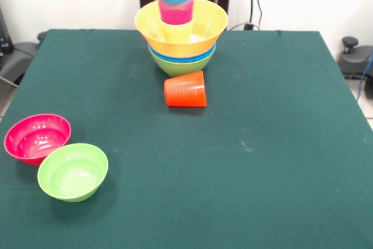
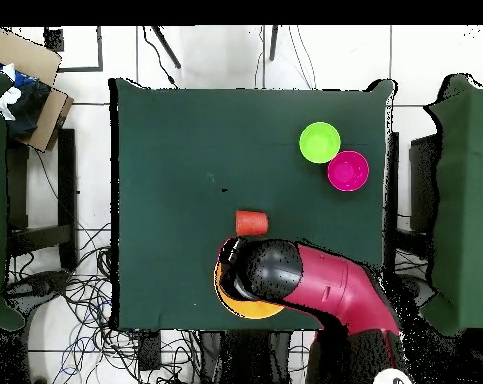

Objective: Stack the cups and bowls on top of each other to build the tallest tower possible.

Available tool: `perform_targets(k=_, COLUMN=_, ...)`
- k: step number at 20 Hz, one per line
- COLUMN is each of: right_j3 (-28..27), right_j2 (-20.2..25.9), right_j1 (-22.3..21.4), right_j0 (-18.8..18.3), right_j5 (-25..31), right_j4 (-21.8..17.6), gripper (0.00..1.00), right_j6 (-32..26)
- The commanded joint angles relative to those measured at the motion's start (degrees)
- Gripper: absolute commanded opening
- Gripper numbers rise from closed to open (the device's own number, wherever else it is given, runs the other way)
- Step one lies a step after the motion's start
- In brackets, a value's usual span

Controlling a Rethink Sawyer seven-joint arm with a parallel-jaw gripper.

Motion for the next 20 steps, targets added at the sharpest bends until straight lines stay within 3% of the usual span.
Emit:
perform_targets(k=1, right_j3=4.0, right_j2=5.9, right_j1=4.1, right_j0=-0.6, right_j5=-4.6, right_j4=-4.1, gripper=1.0, right_j6=-5.9)
perform_targets(k=16, right_j3=3.5, right_j2=6.2, right_j1=5.7, right_j0=0.3, right_j5=-6.5, right_j4=-4.7, gripper=1.0, right_j6=-3.1)
perform_targets(k=20, right_j3=1.7, right_j2=5.5, right_j1=6.8, right_j0=3.1, right_j5=-7.3, right_j4=-5.1, gripper=1.0, right_j6=0.2)
